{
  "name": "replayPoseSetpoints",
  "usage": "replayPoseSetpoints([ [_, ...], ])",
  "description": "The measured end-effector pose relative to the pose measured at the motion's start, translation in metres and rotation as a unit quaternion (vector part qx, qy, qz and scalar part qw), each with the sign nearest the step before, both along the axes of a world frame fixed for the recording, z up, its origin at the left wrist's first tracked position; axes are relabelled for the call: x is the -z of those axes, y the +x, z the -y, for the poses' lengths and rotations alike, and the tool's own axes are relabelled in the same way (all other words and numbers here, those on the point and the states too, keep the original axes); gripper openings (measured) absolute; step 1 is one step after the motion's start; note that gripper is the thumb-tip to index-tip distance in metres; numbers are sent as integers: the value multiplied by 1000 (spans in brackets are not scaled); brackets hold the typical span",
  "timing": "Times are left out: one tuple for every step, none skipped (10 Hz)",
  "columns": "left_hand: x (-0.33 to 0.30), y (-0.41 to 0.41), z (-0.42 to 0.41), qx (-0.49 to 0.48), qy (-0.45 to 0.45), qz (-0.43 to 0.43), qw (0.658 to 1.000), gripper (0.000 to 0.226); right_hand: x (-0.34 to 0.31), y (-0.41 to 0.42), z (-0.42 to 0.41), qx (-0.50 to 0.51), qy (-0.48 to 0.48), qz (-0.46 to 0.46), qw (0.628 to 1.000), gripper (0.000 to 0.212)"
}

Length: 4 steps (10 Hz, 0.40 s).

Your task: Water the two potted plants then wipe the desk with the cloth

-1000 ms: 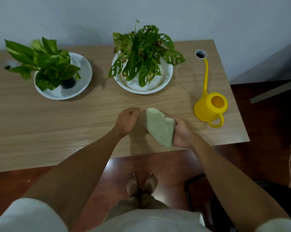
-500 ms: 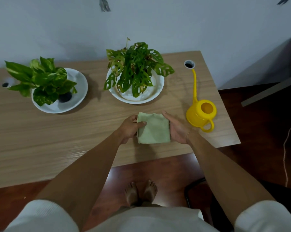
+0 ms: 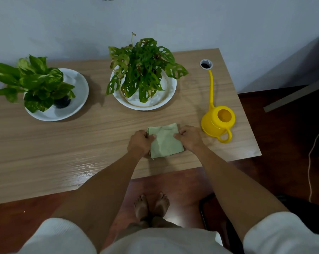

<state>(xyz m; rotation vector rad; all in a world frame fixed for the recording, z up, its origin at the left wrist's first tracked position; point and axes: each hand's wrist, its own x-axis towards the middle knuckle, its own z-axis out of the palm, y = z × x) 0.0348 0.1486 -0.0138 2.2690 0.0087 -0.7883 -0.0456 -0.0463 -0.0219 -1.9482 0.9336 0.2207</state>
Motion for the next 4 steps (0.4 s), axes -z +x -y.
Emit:
replayPoseSetpoints([
  [1, -1, -1, 25, 57, 29, 998, 32, -1, -1, 1, -5, -23, -9, 1000, 35],
  [-6, -4, -5, 30, 108, 68, 991, 40, -21, -2, -4, -40, -97, -33, 994, 32],
  [-8, -1, -19, 9, 111, 92, 990, 41, -36, -3, -17, -62, -183, 5, 981, 37],
  [-7, 5, -40, 23, 103, 105, 989, 37, -39, -1, -30, -100, -188, 48, 976, 35],
])
